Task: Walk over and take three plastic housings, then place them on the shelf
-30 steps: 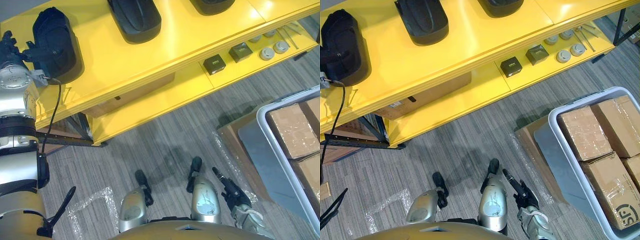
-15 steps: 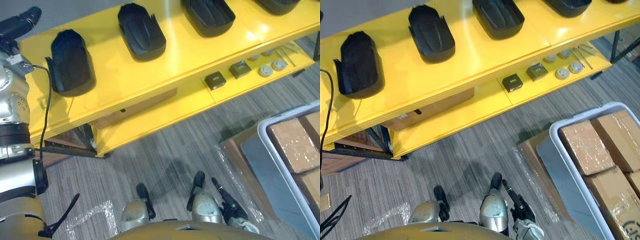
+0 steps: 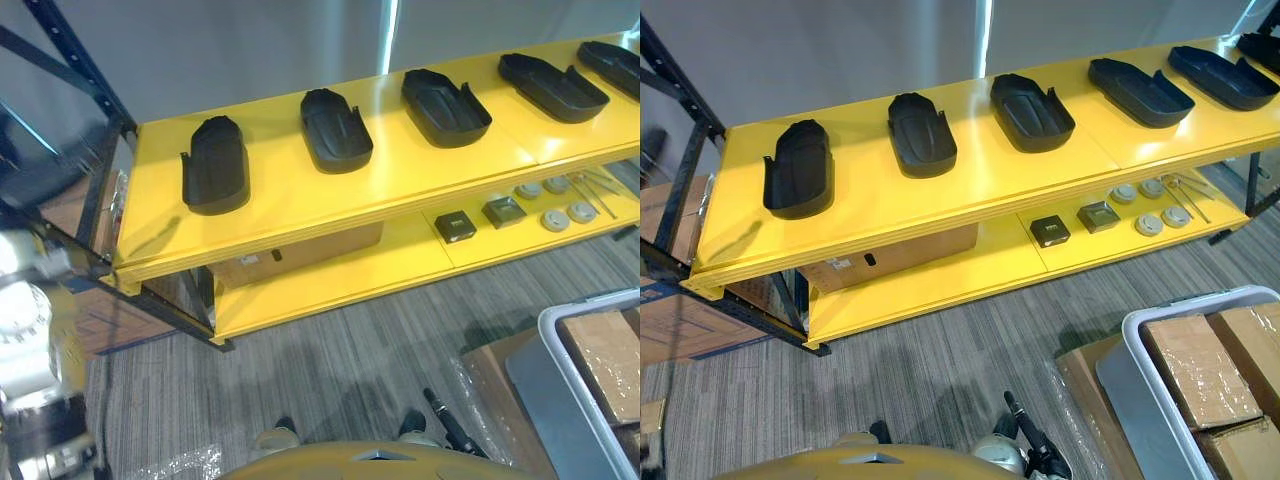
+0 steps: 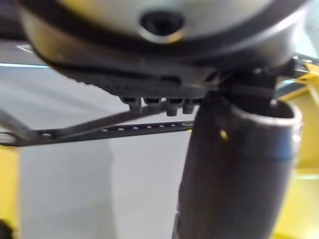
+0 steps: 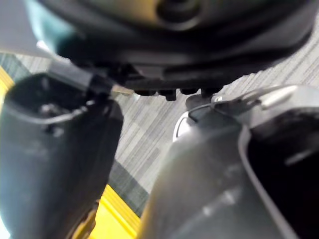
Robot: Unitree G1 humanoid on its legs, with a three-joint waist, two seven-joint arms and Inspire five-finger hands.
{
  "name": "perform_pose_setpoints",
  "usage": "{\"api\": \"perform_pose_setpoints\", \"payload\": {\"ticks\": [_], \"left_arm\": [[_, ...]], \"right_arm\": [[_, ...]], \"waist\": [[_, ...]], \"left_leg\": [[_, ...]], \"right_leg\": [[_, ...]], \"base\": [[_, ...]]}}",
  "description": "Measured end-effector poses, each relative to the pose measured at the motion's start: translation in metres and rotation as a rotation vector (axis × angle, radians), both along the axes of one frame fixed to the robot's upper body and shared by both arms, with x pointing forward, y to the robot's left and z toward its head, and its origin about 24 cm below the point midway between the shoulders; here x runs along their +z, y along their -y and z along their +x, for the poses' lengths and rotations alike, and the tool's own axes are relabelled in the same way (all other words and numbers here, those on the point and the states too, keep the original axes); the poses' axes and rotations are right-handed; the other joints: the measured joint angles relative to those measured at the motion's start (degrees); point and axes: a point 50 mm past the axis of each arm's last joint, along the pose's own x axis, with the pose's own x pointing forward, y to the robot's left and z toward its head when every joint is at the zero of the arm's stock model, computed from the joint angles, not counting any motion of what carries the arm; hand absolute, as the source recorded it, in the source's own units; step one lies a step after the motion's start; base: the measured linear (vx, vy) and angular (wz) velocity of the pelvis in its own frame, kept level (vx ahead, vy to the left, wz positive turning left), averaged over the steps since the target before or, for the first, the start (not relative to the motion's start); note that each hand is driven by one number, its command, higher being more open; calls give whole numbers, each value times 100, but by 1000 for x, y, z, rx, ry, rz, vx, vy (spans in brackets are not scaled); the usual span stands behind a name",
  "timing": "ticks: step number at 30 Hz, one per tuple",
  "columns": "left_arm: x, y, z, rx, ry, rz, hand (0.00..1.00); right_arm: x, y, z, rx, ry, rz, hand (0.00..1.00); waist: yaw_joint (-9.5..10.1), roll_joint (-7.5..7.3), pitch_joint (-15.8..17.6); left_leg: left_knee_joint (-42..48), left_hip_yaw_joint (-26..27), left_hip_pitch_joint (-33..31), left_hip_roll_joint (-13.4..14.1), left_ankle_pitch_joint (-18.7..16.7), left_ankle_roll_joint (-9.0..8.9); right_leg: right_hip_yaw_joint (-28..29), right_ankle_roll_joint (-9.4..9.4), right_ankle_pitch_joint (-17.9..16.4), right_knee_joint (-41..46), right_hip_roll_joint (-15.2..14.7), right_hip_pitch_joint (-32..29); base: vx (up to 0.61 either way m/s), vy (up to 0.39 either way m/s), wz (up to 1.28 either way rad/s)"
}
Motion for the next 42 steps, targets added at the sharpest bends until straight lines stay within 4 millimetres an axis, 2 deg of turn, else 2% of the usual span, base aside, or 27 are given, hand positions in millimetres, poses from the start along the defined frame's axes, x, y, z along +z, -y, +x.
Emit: {"api": "perform_pose_setpoints", "payload": {"ticks": [1,5,10,14,17,21,25,31,36,42], "left_arm": [[-8,2,-2,-30,-36,4,100],[-13,7,-2,-101,-73,25,100],[-28,25,3,-234,-146,39,100],[-41,37,8,-280,-176,1,100],[-47,35,13,-257,-187,-22,100],[-40,32,29,-183,-153,-29,100],[-30,30,34,-119,-95,-37,100],[-18,26,36,-2,-47,7,100],[-9,26,42,15,5,-3,100],[2,23,49,26,36,-3,100]], "right_arm": [[0,1,-2,-3,-7,-5,100],[2,8,-3,6,-14,-25,100],[5,19,4,30,-10,-72,100],[10,29,23,43,34,-102,100],[17,37,42,58,91,-134,100],[25,43,68,75,161,-160,100],[31,45,84,100,198,-175,100],[34,45,93,86,230,-176,100],[37,46,98,88,246,-186,100],[42,42,113,110,284,-188,100]], "waist": [[19,-8,-6],[7,30,-89],[-17,177,-93],[-70,204,246],[-111,221,533],[-127,178,946],[-128,154,1224],[-117,146,1466],[-138,144,1546],[-171,57,1625]], "left_leg": [[-2,-26,-40,7,16,8],[-14,-60,-186,18,77,-14],[35,-75,-477,22,143,-5],[227,-148,-734,36,209,42],[484,-158,-957,46,155,109],[858,-200,-1269,28,20,198],[1167,-216,-1549,26,-104,235],[1304,-193,-1607,43,-178,214],[1423,-183,-1701,75,-225,206],[1536,-125,-1772,128,-264,187]], "right_leg": [[-10,-15,-13,0,4,-9],[-18,-2,-28,0,13,-148],[-21,-73,39,10,12,-421],[-22,-87,128,39,3,-590],[14,-82,47,407,-116,-860],[138,-71,-264,1164,-367,-1319],[231,-99,-512,1721,-552,-1705],[359,-115,-741,2148,-647,-1934],[422,-124,-802,2261,-653,-2042],[503,-148,-884,2434,-649,-2202]], "base": [[-89,-18,7],[-63,-8,2],[1,1,2],[15,-1,6],[-4,25,1],[-40,43,4],[-43,21,1],[-5,-3,-2],[4,1,-3],[2,-3,-5]]}}
